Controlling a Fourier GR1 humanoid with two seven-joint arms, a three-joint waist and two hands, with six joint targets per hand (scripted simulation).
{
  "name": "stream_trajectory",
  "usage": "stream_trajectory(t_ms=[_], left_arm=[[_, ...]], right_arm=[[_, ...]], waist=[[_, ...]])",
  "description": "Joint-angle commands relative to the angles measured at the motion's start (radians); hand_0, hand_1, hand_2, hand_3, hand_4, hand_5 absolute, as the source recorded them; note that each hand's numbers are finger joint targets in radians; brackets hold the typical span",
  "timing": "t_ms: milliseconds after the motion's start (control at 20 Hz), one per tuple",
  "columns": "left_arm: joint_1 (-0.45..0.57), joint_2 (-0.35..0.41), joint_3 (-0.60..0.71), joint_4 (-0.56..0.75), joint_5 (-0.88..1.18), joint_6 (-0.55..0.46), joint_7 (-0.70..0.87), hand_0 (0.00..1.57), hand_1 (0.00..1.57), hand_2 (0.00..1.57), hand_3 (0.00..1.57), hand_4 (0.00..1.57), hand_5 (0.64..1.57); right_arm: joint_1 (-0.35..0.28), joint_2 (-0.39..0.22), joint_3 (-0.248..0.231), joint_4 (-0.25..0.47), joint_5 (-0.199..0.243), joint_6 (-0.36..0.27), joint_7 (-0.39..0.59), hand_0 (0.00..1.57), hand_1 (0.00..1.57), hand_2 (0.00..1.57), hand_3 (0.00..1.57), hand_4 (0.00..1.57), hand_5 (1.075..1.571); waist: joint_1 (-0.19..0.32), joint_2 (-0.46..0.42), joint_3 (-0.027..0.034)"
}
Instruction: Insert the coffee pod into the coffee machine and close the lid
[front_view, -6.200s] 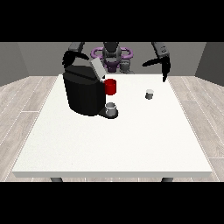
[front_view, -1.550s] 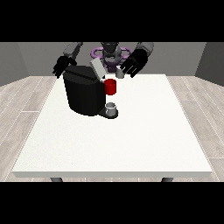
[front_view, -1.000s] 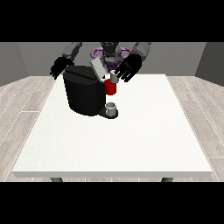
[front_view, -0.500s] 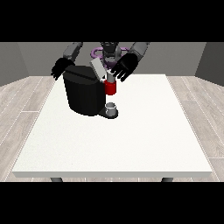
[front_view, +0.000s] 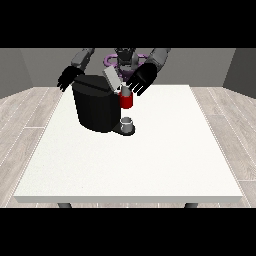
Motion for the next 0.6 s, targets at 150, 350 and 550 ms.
stream_trajectory(t_ms=[150,350,550], left_arm=[[0.015,-0.024,-0.017,0.002,-0.017,-0.004,-0.006,1.22,1.22,1.27,1.2,0.49,1.571],[0.023,-0.048,-0.009,0.018,-0.018,0.016,0.014,1.22,1.22,1.27,1.17,0.48,1.571],[-0.008,0.017,0.022,0.034,-0.005,-0.007,-0.038,1.21,1.21,1.24,1.12,0.46,1.571]], right_arm=[[0.042,0.031,0.024,0.019,0.023,-0.021,-0.035,0.0,0.0,0.0,0.0,0.42,1.571],[-0.034,-0.017,-0.018,-0.01,-0.019,0.006,0.033,0.0,0.0,0.0,0.0,0.43,1.571],[-0.052,0.006,0.01,-0.043,0.01,-0.033,0.057,0.0,0.0,0.0,0.0,0.37,1.571]], waist=[[0.02,-0.006,0.0001],[0.008,-0.001,0.0],[-0.012,0.052,-0.0004]])
